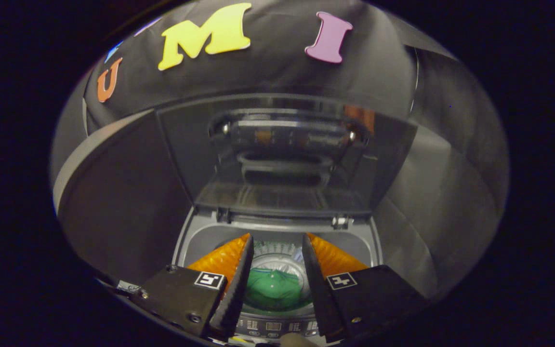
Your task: Put the clothes into the washing machine and then close the washing machine lid.
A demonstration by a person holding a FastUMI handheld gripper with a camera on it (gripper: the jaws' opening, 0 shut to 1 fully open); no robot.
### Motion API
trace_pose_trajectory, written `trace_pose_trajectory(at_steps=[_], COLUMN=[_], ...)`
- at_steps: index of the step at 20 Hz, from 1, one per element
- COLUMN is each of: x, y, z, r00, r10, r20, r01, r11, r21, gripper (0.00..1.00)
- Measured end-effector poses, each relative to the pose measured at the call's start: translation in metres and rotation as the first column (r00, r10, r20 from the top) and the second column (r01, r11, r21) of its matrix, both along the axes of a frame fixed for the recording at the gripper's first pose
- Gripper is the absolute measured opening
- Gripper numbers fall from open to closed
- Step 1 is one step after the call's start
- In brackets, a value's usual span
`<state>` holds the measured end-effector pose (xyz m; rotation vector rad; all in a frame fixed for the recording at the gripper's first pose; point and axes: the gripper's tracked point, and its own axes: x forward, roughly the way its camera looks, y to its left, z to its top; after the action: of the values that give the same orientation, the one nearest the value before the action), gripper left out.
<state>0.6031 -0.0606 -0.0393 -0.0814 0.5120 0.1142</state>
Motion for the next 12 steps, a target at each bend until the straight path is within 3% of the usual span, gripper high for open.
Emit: trace_pose_trajectory(at_steps=[12], x=[0.045], y=[0.0], z=[0.141], r00=[0.978], r10=[-0.006], r20=[0.21], r01=[-0.006], r11=[0.998], r21=[0.058], gripper=[0.64])
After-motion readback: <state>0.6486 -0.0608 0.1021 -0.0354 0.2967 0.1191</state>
